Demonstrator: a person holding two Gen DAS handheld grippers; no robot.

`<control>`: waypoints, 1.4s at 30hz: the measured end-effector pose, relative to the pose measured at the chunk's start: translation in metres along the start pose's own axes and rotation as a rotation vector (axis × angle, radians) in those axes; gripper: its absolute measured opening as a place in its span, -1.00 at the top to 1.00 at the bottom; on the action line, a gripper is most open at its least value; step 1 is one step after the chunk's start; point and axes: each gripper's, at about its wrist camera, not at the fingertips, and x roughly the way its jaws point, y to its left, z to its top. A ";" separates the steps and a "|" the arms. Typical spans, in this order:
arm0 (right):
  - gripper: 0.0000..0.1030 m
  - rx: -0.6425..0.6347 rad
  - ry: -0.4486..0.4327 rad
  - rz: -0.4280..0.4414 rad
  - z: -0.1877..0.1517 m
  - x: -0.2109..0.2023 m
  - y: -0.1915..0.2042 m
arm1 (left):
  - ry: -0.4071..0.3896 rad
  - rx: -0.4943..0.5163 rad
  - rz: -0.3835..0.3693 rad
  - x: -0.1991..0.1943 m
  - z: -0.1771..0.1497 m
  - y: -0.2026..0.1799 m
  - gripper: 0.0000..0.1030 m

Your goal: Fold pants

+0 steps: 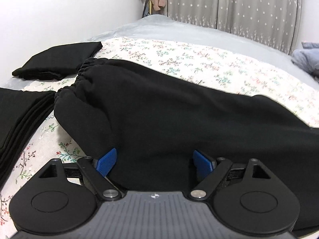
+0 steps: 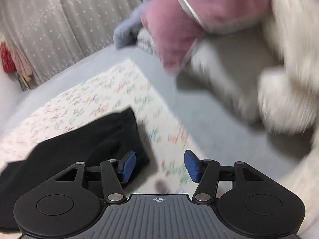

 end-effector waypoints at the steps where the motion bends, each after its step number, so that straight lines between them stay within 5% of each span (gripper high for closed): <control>1: -0.07 0.051 0.044 0.047 -0.001 0.006 -0.007 | -0.006 -0.004 -0.004 -0.002 0.001 -0.001 -0.86; 6: -0.07 0.280 0.145 0.247 -0.012 0.032 -0.021 | -0.047 0.031 -0.015 -0.011 0.005 -0.016 -0.86; 18: -0.03 0.480 0.100 0.326 -0.018 0.053 -0.023 | -0.062 0.082 -0.080 -0.006 0.007 -0.031 -0.86; 22: -0.03 0.488 0.072 0.327 -0.021 0.062 -0.018 | -0.048 0.108 -0.106 -0.002 0.004 -0.040 -0.86; 29: -0.03 0.301 -0.009 0.227 -0.020 0.066 0.017 | -0.006 0.205 -0.135 0.011 -0.014 -0.065 -0.86; 31: 0.06 0.253 -0.030 0.177 -0.021 0.065 0.029 | -0.010 0.227 -0.127 0.013 -0.017 -0.068 -0.87; 34: 0.59 0.268 -0.032 0.119 -0.021 0.064 0.038 | -0.015 0.244 -0.129 0.013 -0.017 -0.068 -0.87; 42: 0.78 0.446 -0.116 0.130 -0.019 0.046 0.039 | 0.005 0.228 -0.138 0.013 -0.016 -0.054 -0.88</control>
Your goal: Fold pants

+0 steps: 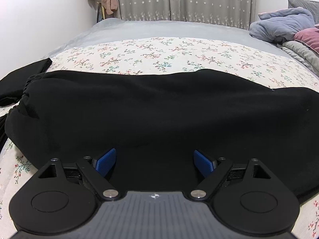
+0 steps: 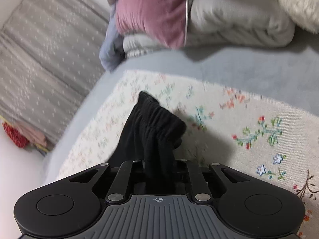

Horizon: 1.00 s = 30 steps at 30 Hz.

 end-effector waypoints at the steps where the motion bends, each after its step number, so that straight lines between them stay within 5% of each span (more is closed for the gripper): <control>1: 0.78 -0.003 -0.017 -0.003 0.002 -0.003 0.002 | 0.002 -0.004 -0.002 0.000 0.000 0.003 -0.88; 7: 0.80 -0.100 -0.060 -0.114 -0.003 -0.002 0.017 | 0.023 -0.027 0.012 -0.004 0.002 0.017 -0.89; 13: 0.81 -0.183 -0.195 -0.192 0.011 -0.025 0.029 | 0.036 -0.133 -0.019 -0.008 0.007 0.043 -0.89; 22: 0.81 -0.207 -0.326 -0.304 0.043 -0.053 0.007 | 0.051 -0.117 -0.033 -0.013 0.002 0.049 -0.89; 26: 0.79 -0.239 -0.252 -0.340 0.047 -0.044 0.000 | 0.043 -0.070 -0.002 -0.023 0.003 0.036 -0.89; 30: 0.75 -0.329 -0.243 -0.323 0.035 -0.043 0.015 | -0.064 -0.025 -0.112 -0.053 0.013 0.011 -0.94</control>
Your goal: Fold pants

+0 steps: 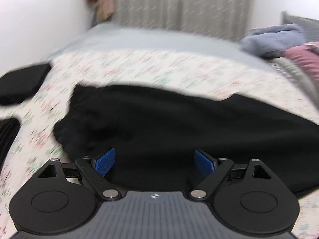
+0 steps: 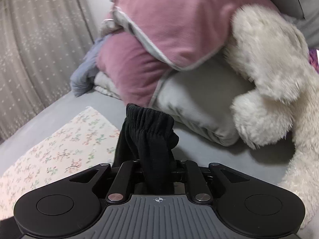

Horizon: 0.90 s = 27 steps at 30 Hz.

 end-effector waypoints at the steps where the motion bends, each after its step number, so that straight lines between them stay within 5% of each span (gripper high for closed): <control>1: 0.74 -0.013 -0.010 0.013 0.000 -0.003 0.003 | -0.015 0.022 -0.017 -0.002 0.001 -0.011 -0.96; 6: 0.74 0.031 -0.029 0.087 0.004 -0.014 0.005 | 0.027 0.088 -0.078 0.024 -0.006 -0.063 -1.00; 9: 0.74 -0.006 -0.044 0.098 0.005 -0.020 0.010 | 0.147 0.103 -0.049 0.055 -0.021 -0.086 -1.00; 11: 0.74 -0.037 -0.047 0.108 0.004 -0.022 0.012 | 0.143 0.130 -0.035 0.052 -0.022 -0.098 -1.00; 14: 0.73 -0.063 -0.048 0.121 0.006 -0.023 0.013 | 0.172 0.103 -0.110 0.047 -0.017 -0.103 -1.00; 19: 0.73 -0.122 -0.079 0.159 0.005 -0.033 0.030 | 0.147 0.145 -0.044 0.045 -0.022 -0.112 -1.00; 27: 0.72 -0.294 -0.121 0.249 -0.014 -0.054 0.090 | 0.143 0.152 -0.046 0.045 -0.023 -0.102 -1.00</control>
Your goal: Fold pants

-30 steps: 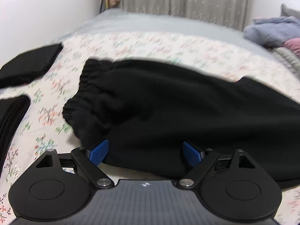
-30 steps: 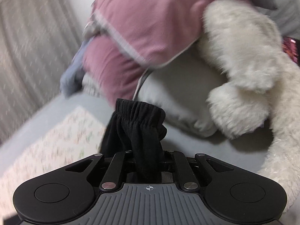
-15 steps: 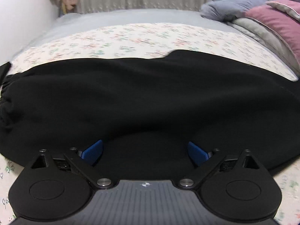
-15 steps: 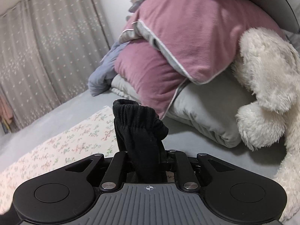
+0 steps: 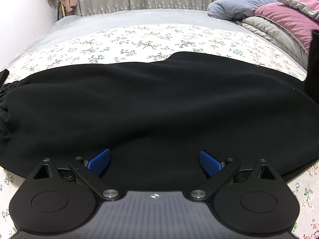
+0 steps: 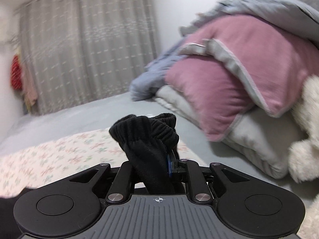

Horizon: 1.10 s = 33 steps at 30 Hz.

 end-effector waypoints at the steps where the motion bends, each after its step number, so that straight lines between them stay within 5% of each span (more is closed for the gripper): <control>1: 0.72 -0.018 -0.002 0.017 0.000 -0.002 0.009 | 0.000 0.000 -0.002 -0.001 0.000 0.001 -1.00; 6: 0.72 -0.071 -0.008 0.078 -0.001 -0.011 0.057 | -0.012 -0.046 -0.062 -0.001 0.005 0.012 -1.00; 11: 0.73 -0.128 -0.010 0.129 -0.011 -0.019 0.114 | -0.046 -0.212 -0.225 -0.010 0.012 0.037 -1.00; 16: 0.72 -0.518 -0.055 0.236 -0.075 -0.048 0.212 | -0.041 -0.484 -0.378 -0.005 0.013 0.075 -1.00; 20: 0.65 -0.911 0.022 0.254 -0.166 -0.051 0.263 | -0.007 -0.530 -0.424 0.002 0.012 0.076 -1.00; 23: 0.55 -1.102 -0.008 0.222 -0.201 -0.054 0.270 | 0.005 -0.496 -0.454 0.004 0.016 0.067 -1.00; 25: 0.33 -1.115 -0.008 0.238 -0.195 -0.057 0.267 | 0.016 -0.496 -0.476 0.006 0.018 0.062 -1.00; 27: -0.12 -1.099 0.024 0.262 -0.185 -0.057 0.260 | 0.026 -0.492 -0.497 0.009 0.020 0.057 -1.00; 29: -0.28 -1.115 0.020 0.284 -0.178 -0.060 0.251 | 0.034 -0.485 -0.506 0.011 0.019 0.053 -1.00; 31: -0.28 -1.116 0.038 0.324 -0.172 -0.060 0.242 | 0.044 -0.485 -0.514 0.014 0.020 0.050 -1.00; 33: -0.07 -1.063 0.081 0.375 -0.164 -0.055 0.234 | 0.048 -0.499 -0.519 0.017 0.020 0.046 -1.00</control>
